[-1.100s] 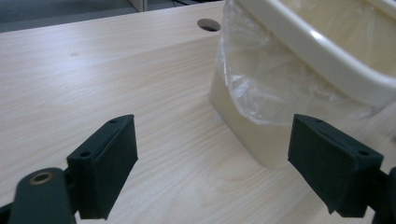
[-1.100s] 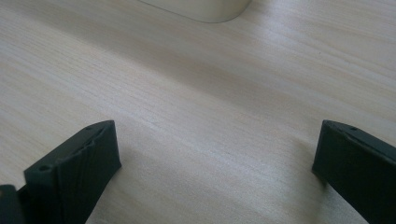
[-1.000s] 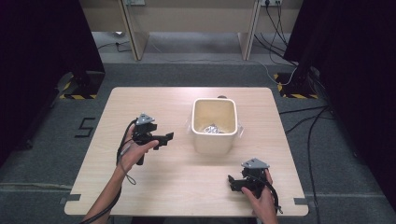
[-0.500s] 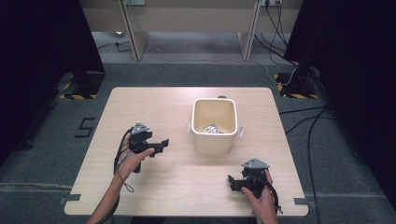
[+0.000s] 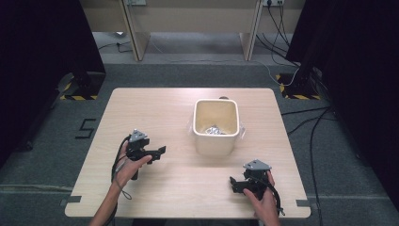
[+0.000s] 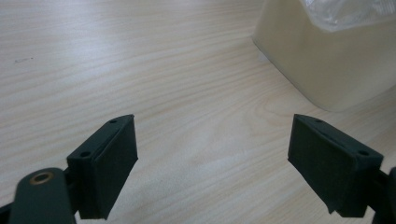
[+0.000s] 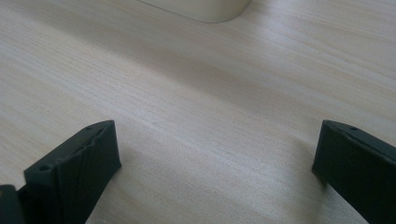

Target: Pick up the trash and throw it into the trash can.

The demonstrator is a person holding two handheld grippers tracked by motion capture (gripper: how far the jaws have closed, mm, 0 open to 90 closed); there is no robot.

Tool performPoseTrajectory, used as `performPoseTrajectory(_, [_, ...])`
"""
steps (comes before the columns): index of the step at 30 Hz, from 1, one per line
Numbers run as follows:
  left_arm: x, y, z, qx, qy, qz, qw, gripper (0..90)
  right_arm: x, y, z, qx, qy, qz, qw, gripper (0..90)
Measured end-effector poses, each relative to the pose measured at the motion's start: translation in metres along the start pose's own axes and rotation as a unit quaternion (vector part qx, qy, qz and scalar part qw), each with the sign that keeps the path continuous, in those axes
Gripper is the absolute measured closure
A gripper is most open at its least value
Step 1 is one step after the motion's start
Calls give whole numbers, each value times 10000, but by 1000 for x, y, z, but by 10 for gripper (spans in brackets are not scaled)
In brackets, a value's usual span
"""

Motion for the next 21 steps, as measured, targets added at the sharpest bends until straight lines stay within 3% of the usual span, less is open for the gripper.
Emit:
performPoseTrajectory(11, [4, -21, 2, 102, 26, -217, 9997, 150, 0, 0, 0, -1, 0, 1, 10000, 5])
performPoseTrajectory(14, [7, -30, 6, 224, 9, -365, 9991, 151, 0, 0, 0, 4, 0, 0, 10000, 5])
performPoseTrajectory(21, [8, -36, 8, 237, 21, -389, 9990, 151, 0, 0, 0, -2, 1, 0, 10000, 5])
Point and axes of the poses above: each handheld gripper's, and its own axes: x roughly forward along the jaws, y roughly out of its top, z roughly to its right, the point moved 4 cm from there along x, roughly forward along the jaws, and after that the axes turned 1 degree about z, right-handed, at the moved point
